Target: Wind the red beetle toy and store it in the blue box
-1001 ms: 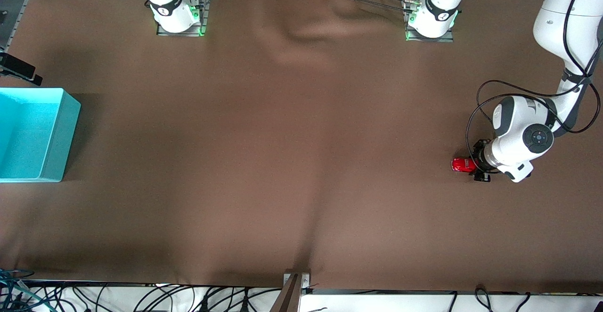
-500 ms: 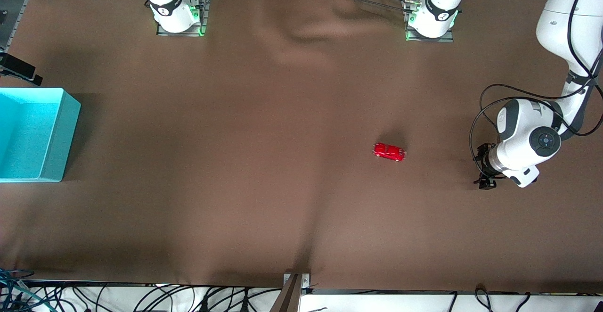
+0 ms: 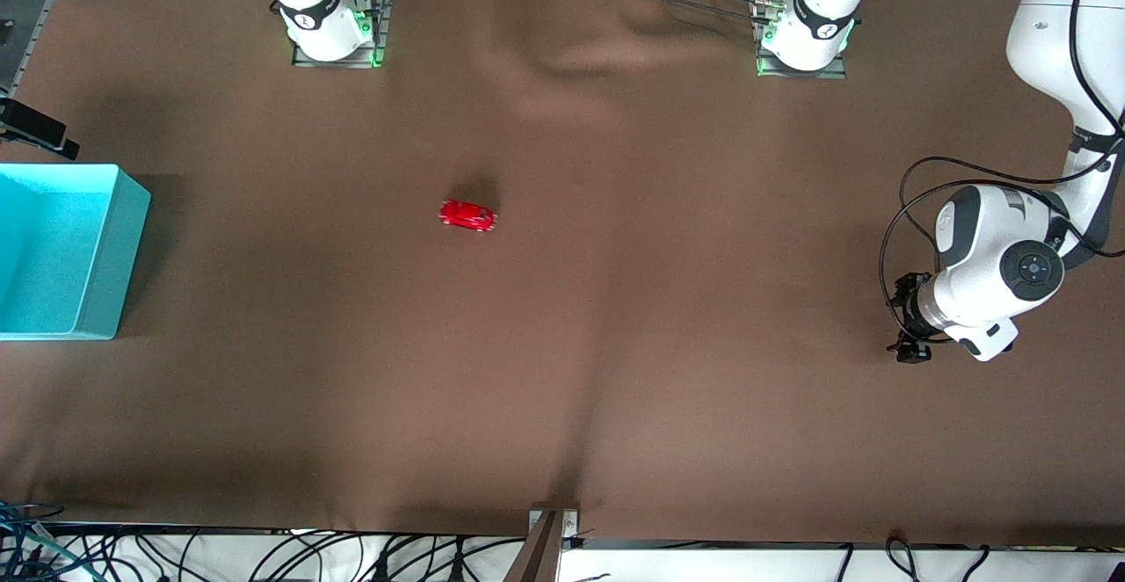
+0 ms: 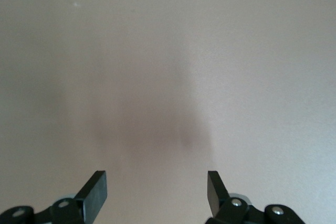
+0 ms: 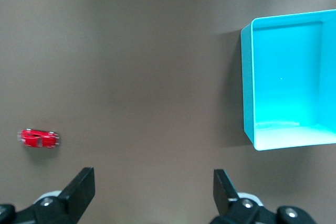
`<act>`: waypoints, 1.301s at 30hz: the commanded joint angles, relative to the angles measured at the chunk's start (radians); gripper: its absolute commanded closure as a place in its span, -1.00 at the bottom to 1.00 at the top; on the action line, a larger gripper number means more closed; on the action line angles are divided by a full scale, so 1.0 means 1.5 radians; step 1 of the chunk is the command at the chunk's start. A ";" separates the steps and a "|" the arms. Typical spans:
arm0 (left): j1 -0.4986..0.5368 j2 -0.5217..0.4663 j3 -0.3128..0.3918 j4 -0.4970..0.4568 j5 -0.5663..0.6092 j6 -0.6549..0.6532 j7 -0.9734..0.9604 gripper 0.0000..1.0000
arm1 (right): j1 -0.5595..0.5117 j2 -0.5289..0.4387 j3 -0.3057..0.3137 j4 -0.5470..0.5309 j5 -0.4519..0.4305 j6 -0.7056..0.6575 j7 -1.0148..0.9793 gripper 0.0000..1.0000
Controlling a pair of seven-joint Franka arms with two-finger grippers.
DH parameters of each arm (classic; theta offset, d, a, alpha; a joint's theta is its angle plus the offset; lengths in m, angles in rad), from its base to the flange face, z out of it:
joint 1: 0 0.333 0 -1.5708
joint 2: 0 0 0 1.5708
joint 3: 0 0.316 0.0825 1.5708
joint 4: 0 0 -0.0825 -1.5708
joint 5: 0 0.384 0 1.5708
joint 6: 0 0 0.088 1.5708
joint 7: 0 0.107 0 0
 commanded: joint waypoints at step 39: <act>0.003 -0.017 -0.023 0.008 0.002 -0.041 0.006 -0.72 | 0.001 0.000 0.015 0.012 0.012 -0.015 -0.007 -1.00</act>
